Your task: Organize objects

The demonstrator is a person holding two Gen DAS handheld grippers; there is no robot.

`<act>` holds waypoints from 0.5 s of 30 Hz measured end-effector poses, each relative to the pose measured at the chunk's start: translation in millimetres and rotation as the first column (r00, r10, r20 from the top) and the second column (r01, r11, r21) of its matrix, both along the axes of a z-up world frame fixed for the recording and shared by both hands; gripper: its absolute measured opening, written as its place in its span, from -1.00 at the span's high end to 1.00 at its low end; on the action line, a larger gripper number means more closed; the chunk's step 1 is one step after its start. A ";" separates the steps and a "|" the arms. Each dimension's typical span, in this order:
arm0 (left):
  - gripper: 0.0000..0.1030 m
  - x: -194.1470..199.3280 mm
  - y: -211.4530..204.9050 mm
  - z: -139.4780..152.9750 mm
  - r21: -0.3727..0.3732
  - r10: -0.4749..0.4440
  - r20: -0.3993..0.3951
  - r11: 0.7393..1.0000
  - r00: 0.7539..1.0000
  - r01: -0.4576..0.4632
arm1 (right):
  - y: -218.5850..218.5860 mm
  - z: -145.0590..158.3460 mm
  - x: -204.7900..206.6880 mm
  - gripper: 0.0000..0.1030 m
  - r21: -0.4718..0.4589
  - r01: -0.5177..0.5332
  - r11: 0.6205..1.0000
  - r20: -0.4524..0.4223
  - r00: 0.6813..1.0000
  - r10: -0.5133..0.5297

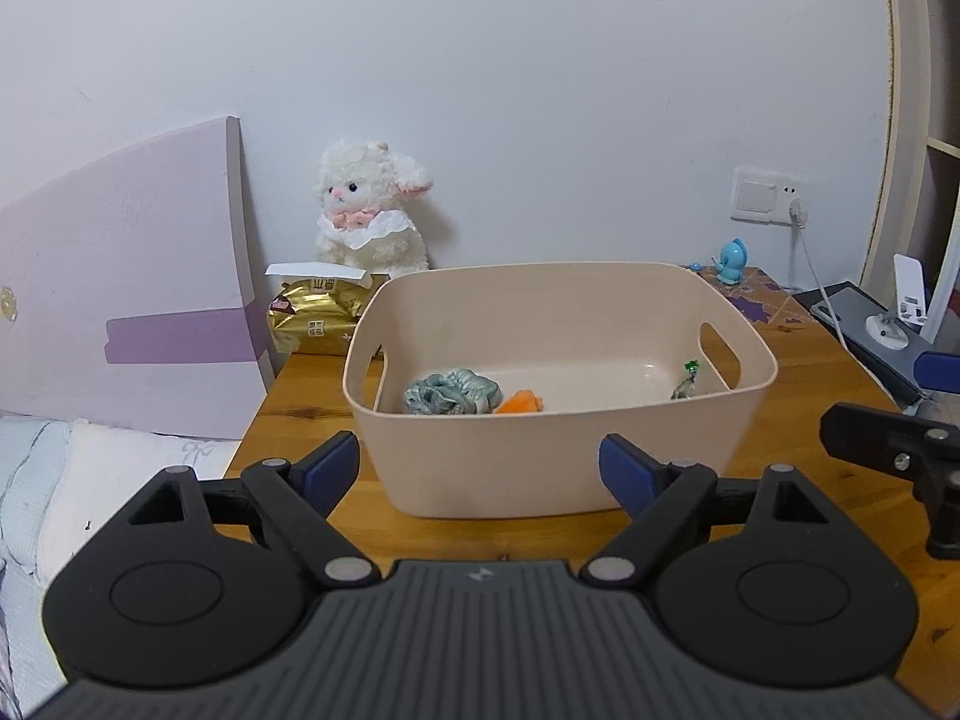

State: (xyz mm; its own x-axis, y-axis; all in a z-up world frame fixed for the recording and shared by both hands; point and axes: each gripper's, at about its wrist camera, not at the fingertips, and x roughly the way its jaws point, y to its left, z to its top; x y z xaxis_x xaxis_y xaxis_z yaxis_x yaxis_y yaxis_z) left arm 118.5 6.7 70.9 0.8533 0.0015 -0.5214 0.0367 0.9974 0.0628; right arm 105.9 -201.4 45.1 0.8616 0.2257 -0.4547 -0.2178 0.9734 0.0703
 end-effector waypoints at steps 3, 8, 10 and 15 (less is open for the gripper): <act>-0.71 -14.7 -1.9 2.3 0.021 0.000 0.014 1.000 1.000 0.000 | 0.4 0.5 -11.2 -1.00 0.000 -0.006 1.000 0.006 1.000 0.006; -0.71 -35.9 -1.1 3.9 0.018 -0.004 0.016 1.000 1.000 0.004 | -2.1 0.3 -31.6 -1.00 0.036 -0.014 0.999 0.012 1.000 0.014; -0.71 -44.1 -0.3 3.4 0.019 0.000 0.015 1.000 1.000 0.000 | -3.7 0.2 -39.8 -1.00 0.054 -0.016 0.998 0.011 1.000 0.015; -0.71 -66.5 -1.0 6.0 0.017 0.006 0.029 1.000 1.000 -0.007 | -6.6 -1.3 -61.1 -1.00 0.062 -0.014 0.998 0.007 1.000 0.014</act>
State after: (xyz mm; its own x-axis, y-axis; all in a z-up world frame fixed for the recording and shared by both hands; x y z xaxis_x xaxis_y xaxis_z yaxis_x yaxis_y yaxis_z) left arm 52.1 5.7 76.9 0.8680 0.0157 -0.4964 0.0283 0.9963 0.0809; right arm 44.8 -208.0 43.7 0.8611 0.2653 -0.4337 -0.2321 0.9641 0.1291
